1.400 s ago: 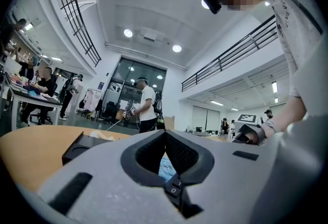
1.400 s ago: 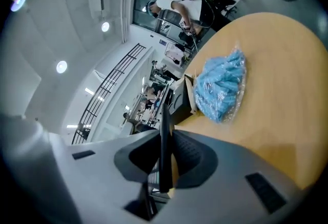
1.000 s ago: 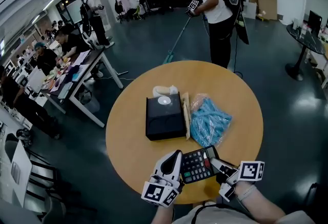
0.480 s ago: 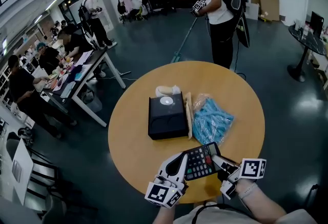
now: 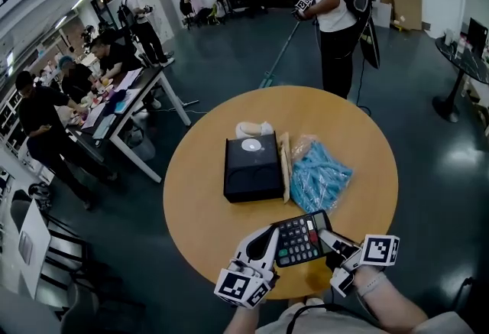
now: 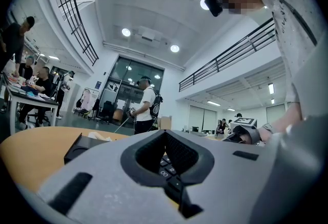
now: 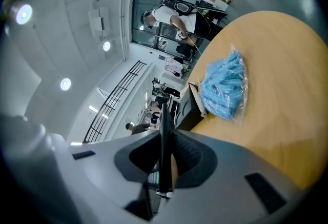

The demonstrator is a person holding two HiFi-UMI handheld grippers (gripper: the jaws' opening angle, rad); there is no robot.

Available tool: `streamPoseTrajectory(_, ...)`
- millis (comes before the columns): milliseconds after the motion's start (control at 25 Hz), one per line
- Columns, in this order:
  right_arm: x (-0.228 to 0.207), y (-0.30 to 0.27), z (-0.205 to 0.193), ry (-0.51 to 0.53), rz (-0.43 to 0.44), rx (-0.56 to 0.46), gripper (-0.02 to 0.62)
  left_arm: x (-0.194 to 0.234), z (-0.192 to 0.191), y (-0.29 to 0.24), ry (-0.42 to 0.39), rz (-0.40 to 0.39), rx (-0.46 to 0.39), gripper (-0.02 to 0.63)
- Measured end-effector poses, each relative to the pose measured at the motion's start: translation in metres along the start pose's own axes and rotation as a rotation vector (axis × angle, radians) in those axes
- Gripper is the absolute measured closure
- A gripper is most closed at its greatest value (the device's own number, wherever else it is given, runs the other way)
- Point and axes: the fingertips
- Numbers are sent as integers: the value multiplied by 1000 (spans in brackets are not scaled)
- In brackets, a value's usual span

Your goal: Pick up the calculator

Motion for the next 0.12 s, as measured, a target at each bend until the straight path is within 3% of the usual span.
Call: streamPoseTrajectory(120, -1, 2, 1, -56, -18, -9, 537, 4, 1, 0, 12, 0, -8, 600)
Point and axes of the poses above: the fingertips, and each gripper's own axes: y backward along the fingers, x to its left, z out of its top, and after that the axes turned 7 degrees about x, right-handed
